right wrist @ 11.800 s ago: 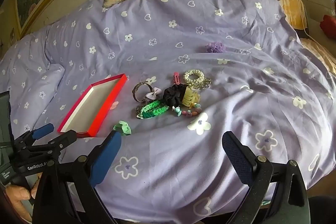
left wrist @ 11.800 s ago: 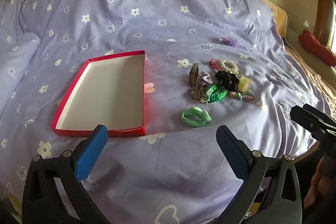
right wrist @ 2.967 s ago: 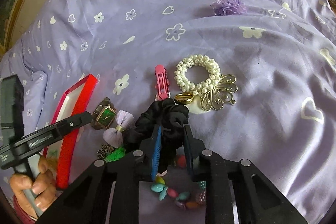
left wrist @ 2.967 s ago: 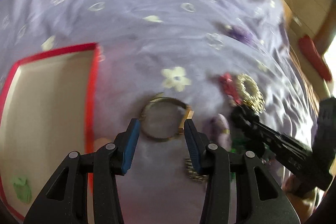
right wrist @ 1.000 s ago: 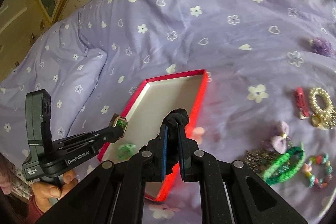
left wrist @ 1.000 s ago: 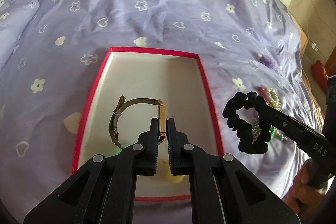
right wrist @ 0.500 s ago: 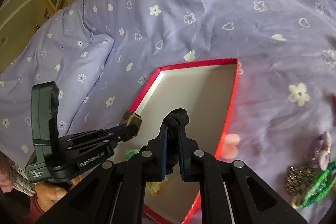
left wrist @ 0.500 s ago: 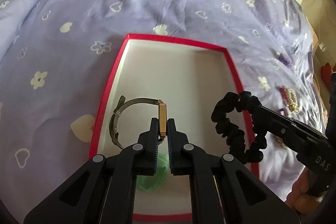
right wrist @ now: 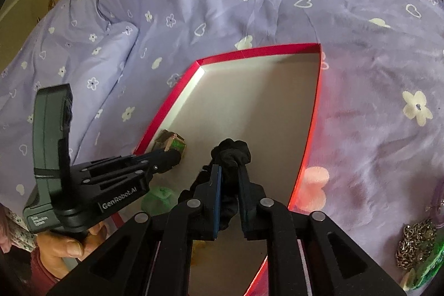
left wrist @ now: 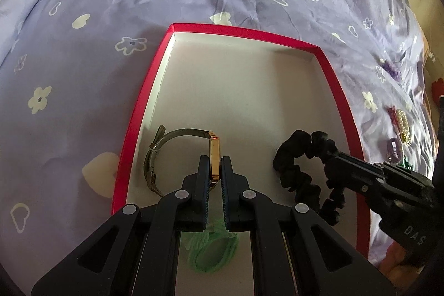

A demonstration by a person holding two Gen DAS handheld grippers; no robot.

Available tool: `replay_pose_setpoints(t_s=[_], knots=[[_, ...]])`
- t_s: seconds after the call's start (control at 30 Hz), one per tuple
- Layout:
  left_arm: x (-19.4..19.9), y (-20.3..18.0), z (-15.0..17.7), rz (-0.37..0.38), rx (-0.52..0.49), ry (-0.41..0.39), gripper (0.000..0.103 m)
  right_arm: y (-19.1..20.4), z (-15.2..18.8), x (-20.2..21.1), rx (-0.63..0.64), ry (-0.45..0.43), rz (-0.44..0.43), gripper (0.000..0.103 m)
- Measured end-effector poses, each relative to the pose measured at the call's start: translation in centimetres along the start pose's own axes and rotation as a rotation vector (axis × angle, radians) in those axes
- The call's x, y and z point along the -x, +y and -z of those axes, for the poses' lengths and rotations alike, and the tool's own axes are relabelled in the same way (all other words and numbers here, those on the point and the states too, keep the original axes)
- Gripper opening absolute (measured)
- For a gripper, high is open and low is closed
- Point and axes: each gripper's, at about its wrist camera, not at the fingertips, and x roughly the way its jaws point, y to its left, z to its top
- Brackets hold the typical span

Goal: Organize jewelry
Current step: 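Lower watch and scrunchie into the box and open both tools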

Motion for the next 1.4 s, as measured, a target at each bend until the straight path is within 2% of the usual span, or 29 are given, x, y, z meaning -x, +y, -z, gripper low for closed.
replay_pose_setpoints(t_s=[0.17, 0.3, 0.33, 0.4, 0.5, 0.57, 0.7, 0.8, 1.07, 1.4], knots=[[0.1, -0.3, -0.1, -0.024, -0.014, -0.004, 0.008, 0.0, 0.1, 0.0, 0.000, 0.011, -0.001, 0.021], [0.3, -0.4, 0.0, -0.027, -0.019, -0.007, 0.012, 0.1, 0.1, 0.3, 0.004, 0.002, -0.005, 0.039], [0.3, -0.4, 0.0, -0.028, -0.018, -0.007, 0.013, 0.1, 0.1, 0.5, 0.006, -0.005, 0.002, 0.040], [0.4, -0.4, -0.1, -0.028, -0.020, -0.009, 0.014, 0.2, 0.2, 0.9, 0.007, -0.017, -0.002, 0.040], [0.9, -0.4, -0.1, -0.032, -0.016, -0.017, 0.021, 0.3, 0.3, 1.7, 0.004, -0.032, -0.006, 0.040], [1.6, -0.4, 0.0, -0.037, -0.011, -0.029, 0.030, 0.3, 0.4, 2.6, 0.002, -0.047, -0.009, 0.040], [3.1, -0.8, 0.0, -0.039, -0.002, -0.061, 0.035, -0.1, 0.9, 4.7, -0.010, -0.082, -0.011, 0.040], [4.3, -1.0, 0.2, -0.026, 0.015, -0.082, 0.044, -0.8, 1.4, 6.4, -0.028, -0.104, 0.001, 0.040], [6.3, -3.6, 0.8, 0.007, 0.001, -0.113, 0.045, -4.1, 3.2, 11.2, -0.100, -0.166, 0.050, 0.042], [7.2, -8.2, 2.1, 0.063, -0.049, -0.105, 0.049, -9.0, 6.3, 15.8, -0.215, -0.221, 0.116, 0.046]])
